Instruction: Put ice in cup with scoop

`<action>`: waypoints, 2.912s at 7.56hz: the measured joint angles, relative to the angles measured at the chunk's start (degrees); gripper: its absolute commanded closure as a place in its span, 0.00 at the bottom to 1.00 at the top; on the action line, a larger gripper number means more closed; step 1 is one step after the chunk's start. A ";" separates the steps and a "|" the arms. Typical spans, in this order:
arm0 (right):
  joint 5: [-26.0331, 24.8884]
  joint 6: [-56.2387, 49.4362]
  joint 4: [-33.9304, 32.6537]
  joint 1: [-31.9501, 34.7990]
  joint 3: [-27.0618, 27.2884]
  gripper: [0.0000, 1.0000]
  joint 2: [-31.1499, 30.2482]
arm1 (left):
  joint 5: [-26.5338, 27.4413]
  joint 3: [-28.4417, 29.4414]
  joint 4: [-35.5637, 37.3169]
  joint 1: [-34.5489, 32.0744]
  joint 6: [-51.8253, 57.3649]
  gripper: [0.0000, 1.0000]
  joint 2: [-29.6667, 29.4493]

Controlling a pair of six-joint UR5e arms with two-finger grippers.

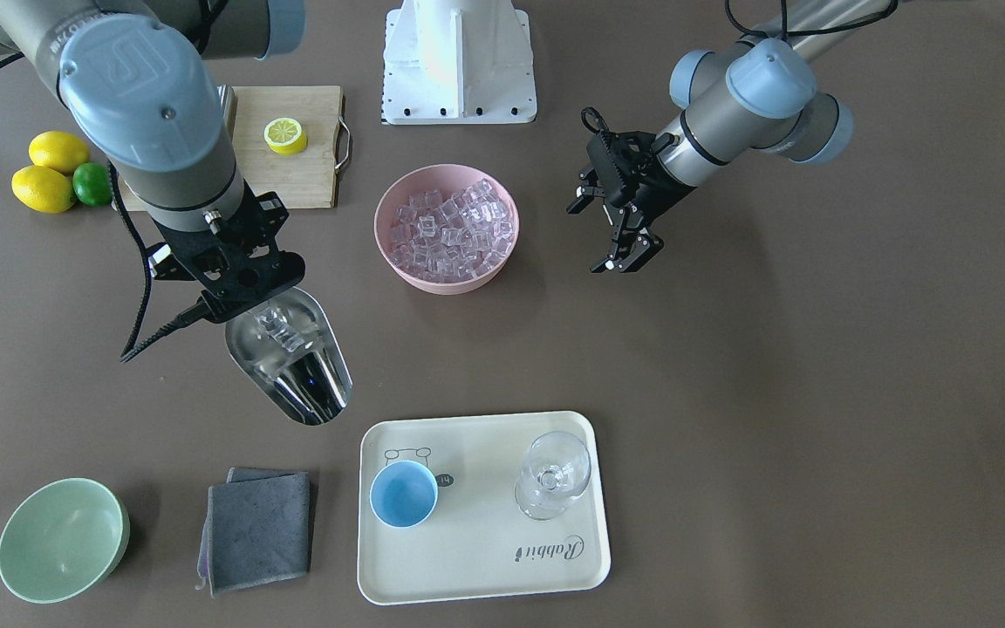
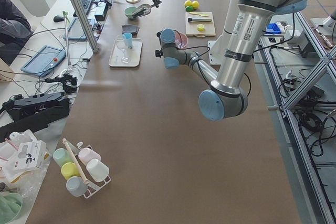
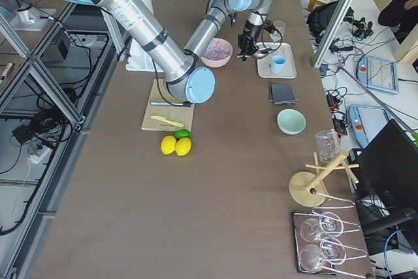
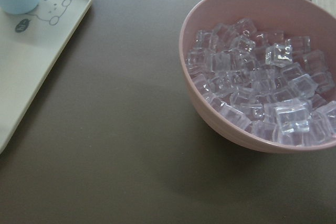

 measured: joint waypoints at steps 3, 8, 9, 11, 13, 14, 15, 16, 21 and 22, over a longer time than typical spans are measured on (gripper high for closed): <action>1.31 -1.96 -0.63 0.13 -14.85 1.00 7.93 | 0.52 -8.02 21.68 -3.52 0.00 0.02 0.32; 4.34 -4.19 -1.51 0.21 -30.15 1.00 16.63 | 3.34 -10.19 38.50 -6.62 -0.08 0.02 0.47; 4.75 -4.35 -3.67 0.22 -31.18 1.00 18.00 | 3.84 -10.34 41.20 -8.00 -0.05 0.02 0.52; 5.05 -6.61 -9.36 0.22 -32.49 1.00 20.25 | 5.86 -10.32 43.59 -9.97 -0.05 0.02 0.85; 4.88 -9.84 -13.27 0.29 -36.09 1.00 22.93 | 5.00 -10.51 44.12 -10.33 -0.26 0.02 2.27; 4.65 -11.18 -14.27 0.47 -38.06 1.00 24.29 | 4.68 -10.58 44.80 -10.97 -0.39 0.02 3.13; 4.48 -12.08 -14.82 0.66 -40.02 1.00 25.56 | 4.20 -10.72 45.71 -12.72 -0.46 0.02 4.49; 4.33 -12.75 -15.12 0.81 -42.07 1.00 26.68 | 2.59 -10.82 46.48 -15.62 -0.45 0.02 6.96; 2.15 -16.38 -15.24 1.16 -51.53 1.00 31.99 | -5.78 -10.05 46.46 -37.05 -0.18 0.02 24.57; 2.10 -16.48 -15.23 1.42 -50.86 1.00 31.80 | -6.39 -9.12 46.49 -41.05 -0.18 0.02 26.55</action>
